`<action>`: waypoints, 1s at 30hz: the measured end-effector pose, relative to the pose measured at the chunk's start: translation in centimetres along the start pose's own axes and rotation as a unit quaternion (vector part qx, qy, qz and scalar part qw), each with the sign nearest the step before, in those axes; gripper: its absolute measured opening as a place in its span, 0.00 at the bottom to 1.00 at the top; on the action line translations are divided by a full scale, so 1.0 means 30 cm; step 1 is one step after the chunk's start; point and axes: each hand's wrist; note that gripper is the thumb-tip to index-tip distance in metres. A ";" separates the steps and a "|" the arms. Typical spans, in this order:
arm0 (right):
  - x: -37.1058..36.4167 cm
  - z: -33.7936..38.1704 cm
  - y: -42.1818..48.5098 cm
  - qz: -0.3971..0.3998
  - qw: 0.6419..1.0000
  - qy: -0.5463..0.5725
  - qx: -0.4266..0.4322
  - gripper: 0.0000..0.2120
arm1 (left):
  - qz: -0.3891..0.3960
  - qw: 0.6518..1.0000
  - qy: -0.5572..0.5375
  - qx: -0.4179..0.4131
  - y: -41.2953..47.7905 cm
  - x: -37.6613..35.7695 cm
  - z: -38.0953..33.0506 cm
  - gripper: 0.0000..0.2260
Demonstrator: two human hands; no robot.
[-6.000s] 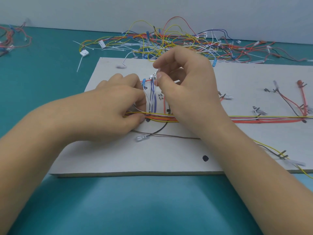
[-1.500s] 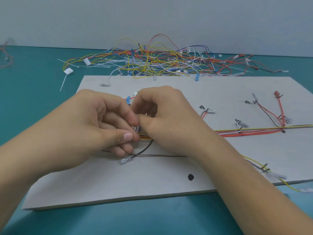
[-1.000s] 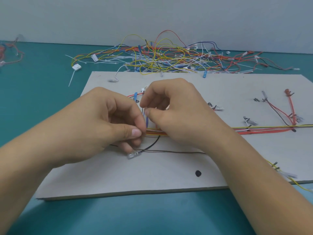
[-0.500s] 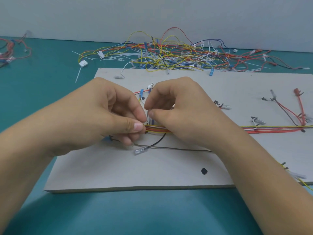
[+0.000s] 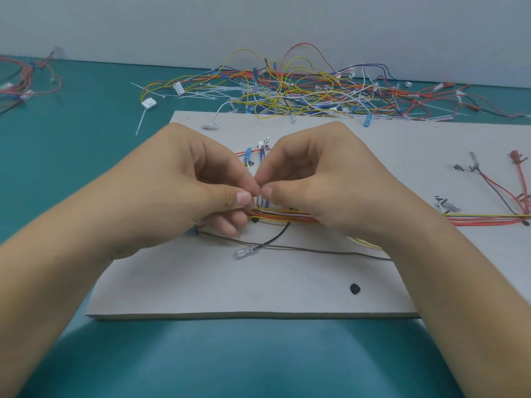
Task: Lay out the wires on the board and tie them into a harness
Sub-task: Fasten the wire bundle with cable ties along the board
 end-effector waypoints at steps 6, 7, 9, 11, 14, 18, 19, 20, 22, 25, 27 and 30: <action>0.003 0.002 -0.004 0.003 1.000 0.018 -0.010 0.07 | -0.048 0.999 -0.021 0.013 0.003 -0.017 -0.007 0.08; 0.002 0.002 -0.003 0.001 1.000 0.021 -0.014 0.07 | -0.050 0.999 -0.015 0.012 0.004 -0.017 -0.006 0.07; 0.002 0.002 -0.003 -0.002 1.000 0.020 -0.017 0.07 | -0.044 0.999 0.000 0.010 0.004 -0.017 -0.006 0.08; 0.000 0.003 -0.002 -0.004 1.000 0.016 -0.016 0.07 | -0.037 0.999 0.004 0.010 0.003 -0.014 -0.007 0.08; -0.001 0.005 -0.004 -0.002 1.000 0.015 -0.016 0.07 | -0.031 0.999 0.012 0.007 0.002 -0.013 -0.007 0.07; 0.000 0.005 -0.004 0.002 1.000 0.019 -0.013 0.06 | -0.031 0.999 0.011 0.001 0.002 -0.013 -0.005 0.07; 0.000 0.005 -0.004 0.003 1.000 0.021 -0.012 0.06 | -0.031 0.999 0.010 -0.001 0.001 -0.014 -0.006 0.08; -0.001 0.005 -0.003 0.005 1.000 0.021 -0.011 0.06 | -0.031 0.999 0.008 -0.003 0.001 -0.013 -0.006 0.08; -0.003 0.003 -0.002 0.007 1.000 0.021 -0.010 0.06 | -0.029 1.000 0.004 -0.004 0.000 -0.012 -0.007 0.09; -0.005 0.002 -0.002 0.011 1.000 0.021 -0.009 0.06 | -0.023 0.999 0.018 -0.016 0.001 -0.009 -0.002 0.09; -0.004 0.002 -0.002 0.012 1.000 0.020 -0.009 0.06 | -0.019 0.999 0.030 -0.019 0.002 -0.007 0.003 0.09; -0.003 0.002 -0.002 0.008 1.000 0.019 -0.009 0.05 | -0.018 0.999 0.027 -0.012 0.002 -0.007 0.007 0.09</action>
Point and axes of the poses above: each hand's wrist, its own y-axis towards the middle knuckle, its own x-axis out of the back of the hand, z = x × y, and after that the axes turned 11 degrees about -x, right-handed
